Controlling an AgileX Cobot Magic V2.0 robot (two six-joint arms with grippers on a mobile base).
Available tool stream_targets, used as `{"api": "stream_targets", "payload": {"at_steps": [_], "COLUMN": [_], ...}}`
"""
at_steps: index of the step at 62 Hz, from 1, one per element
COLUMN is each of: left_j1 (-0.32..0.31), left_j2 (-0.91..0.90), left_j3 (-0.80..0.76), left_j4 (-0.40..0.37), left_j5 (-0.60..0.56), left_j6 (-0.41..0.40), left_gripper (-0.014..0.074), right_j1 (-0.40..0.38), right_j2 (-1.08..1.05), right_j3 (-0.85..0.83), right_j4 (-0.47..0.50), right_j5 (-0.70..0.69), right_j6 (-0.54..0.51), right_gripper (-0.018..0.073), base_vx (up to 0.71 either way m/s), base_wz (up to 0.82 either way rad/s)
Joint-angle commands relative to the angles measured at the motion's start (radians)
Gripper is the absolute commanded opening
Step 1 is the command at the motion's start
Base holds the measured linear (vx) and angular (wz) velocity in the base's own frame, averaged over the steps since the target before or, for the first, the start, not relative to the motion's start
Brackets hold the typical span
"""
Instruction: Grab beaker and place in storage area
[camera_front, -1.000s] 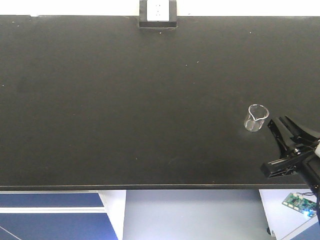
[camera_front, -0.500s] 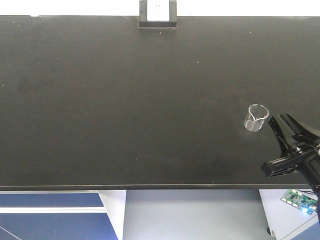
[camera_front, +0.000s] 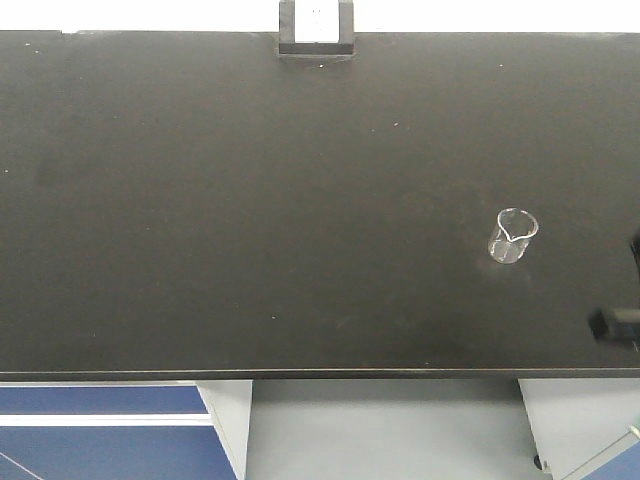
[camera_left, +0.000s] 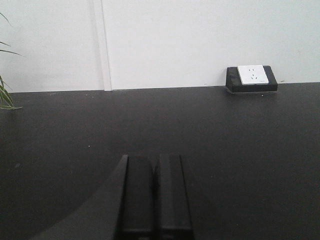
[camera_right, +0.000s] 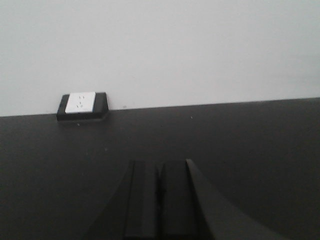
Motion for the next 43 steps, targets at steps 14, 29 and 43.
{"api": "stream_targets", "payload": {"at_steps": [14,29,43], "left_j1": [0.000,0.000,0.000], "left_j2": [-0.015,-0.015,-0.015], "left_j3": [-0.020,-0.020,-0.020], "left_j4": [-0.001,-0.001,-0.001], "left_j5": [-0.079,-0.079,-0.079], "left_j6": [-0.010,-0.010,-0.010], "left_gripper": [-0.0006,-0.0006,-0.0006], "right_j1": [0.001,0.001,0.001], "right_j2": [-0.577,-0.666,-0.664], "right_j3": [0.015,0.015,0.015], "right_j4": [0.023,0.022,0.022], "right_j5": [0.584,0.669,0.666], "right_j6": [-0.072,-0.063,-0.063], "right_gripper": [-0.0006,-0.0006,-0.0006], "base_vx": [0.00,0.00,0.00], "base_wz": [0.00,0.00,0.00]}}
